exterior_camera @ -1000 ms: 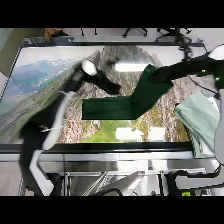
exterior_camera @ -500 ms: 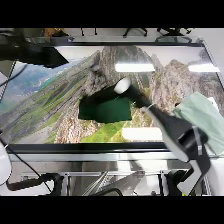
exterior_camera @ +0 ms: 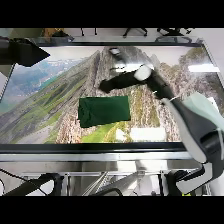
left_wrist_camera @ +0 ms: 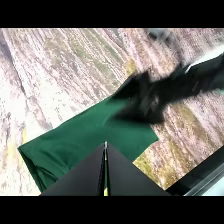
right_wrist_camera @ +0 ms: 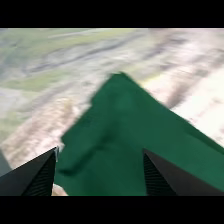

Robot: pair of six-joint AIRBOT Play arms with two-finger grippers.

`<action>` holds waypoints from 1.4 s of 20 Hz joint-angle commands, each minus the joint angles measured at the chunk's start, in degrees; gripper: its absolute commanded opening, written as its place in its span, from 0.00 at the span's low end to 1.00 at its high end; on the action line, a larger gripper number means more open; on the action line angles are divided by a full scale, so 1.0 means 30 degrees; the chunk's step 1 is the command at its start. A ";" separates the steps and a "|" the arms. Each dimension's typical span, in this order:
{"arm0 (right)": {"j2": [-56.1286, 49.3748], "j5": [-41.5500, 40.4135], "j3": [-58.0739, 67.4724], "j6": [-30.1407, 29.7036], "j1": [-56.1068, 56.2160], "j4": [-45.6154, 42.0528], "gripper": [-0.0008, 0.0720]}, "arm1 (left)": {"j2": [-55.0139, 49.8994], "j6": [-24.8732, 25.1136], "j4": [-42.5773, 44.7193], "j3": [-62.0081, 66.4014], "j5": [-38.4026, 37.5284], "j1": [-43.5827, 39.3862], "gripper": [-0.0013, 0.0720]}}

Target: Fold the shirts.

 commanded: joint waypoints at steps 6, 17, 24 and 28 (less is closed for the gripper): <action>-0.0976 0.4379 -0.3330 0.2164 -0.5013 -0.2011 0.91 | 0.0109 0.0007 0.0036 -0.0007 -0.0583 0.0022 0.03; -0.4874 0.4138 -0.3461 0.0175 -0.4248 0.2514 0.89 | 0.0102 0.0007 0.0015 -0.0007 -0.0597 0.0022 0.03; -0.4248 0.4481 -0.2929 -0.2688 -0.3905 0.6717 0.04 | 0.0109 0.0007 0.0022 -0.0007 -0.0619 0.0022 0.03; -0.0823 0.4408 -0.0641 -0.1588 -0.5778 0.6951 0.04 | 0.0109 0.0007 0.0029 -0.0007 -0.0641 0.0022 0.03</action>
